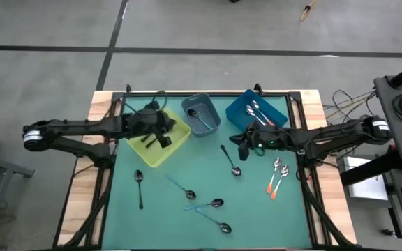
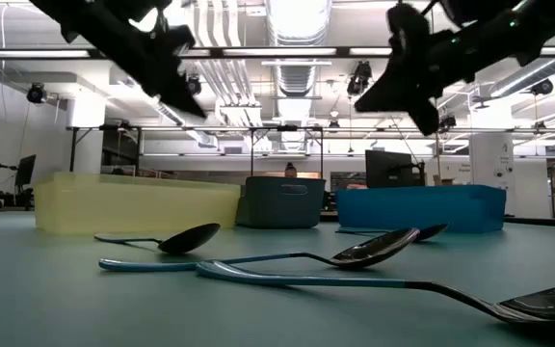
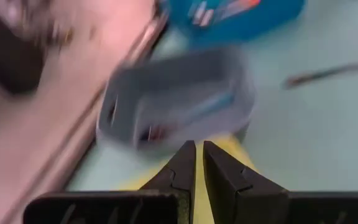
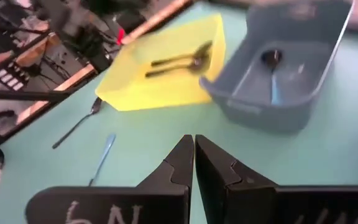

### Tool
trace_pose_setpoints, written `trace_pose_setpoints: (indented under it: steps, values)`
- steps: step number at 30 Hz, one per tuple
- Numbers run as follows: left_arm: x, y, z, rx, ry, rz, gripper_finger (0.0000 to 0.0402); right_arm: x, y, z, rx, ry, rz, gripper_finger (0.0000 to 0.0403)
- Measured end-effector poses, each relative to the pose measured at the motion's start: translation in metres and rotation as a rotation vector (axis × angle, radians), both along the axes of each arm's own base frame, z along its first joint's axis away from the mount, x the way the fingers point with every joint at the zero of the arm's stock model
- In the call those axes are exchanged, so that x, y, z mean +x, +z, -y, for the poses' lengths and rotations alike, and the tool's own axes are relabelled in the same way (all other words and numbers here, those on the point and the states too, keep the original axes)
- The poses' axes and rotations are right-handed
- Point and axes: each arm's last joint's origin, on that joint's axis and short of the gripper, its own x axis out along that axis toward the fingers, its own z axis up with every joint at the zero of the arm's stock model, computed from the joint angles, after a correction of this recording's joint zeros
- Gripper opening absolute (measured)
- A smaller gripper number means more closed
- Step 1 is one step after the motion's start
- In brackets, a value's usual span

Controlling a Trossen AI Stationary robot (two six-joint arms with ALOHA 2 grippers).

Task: Sort silverware by color (type)
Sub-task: Put the orange spoon into the blue bin

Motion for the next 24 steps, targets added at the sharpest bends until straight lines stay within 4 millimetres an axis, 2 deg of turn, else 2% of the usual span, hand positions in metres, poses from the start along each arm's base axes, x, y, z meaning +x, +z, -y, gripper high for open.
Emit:
trace_pose_setpoints:
  steps: [3, 6, 8, 16, 24]
  values:
    - [0.003, 0.017, 0.004, 0.083, -0.200, 0.117, 0.0013, 0.010, -0.005, -0.002, 0.114, 0.017, -0.066, 0.0009]
    - [0.005, 0.026, 0.009, 0.163, -0.437, 0.183, 0.0013, 0.018, -0.007, -0.003, 0.226, 0.016, -0.191, 0.0009]
    - [0.007, 0.030, 0.011, 0.203, -0.535, 0.221, 0.0013, 0.021, -0.007, -0.004, 0.299, -0.015, -0.298, 0.0009]
    - [0.007, 0.028, 0.009, 0.222, -0.551, 0.225, 0.0013, 0.010, -0.007, -0.018, 0.585, -0.152, -0.729, 0.0009]
    - [0.004, 0.014, 0.010, 0.199, -0.544, 0.164, 0.0001, -0.012, -0.012, -0.046, 0.843, -0.301, -0.884, 0.0009]
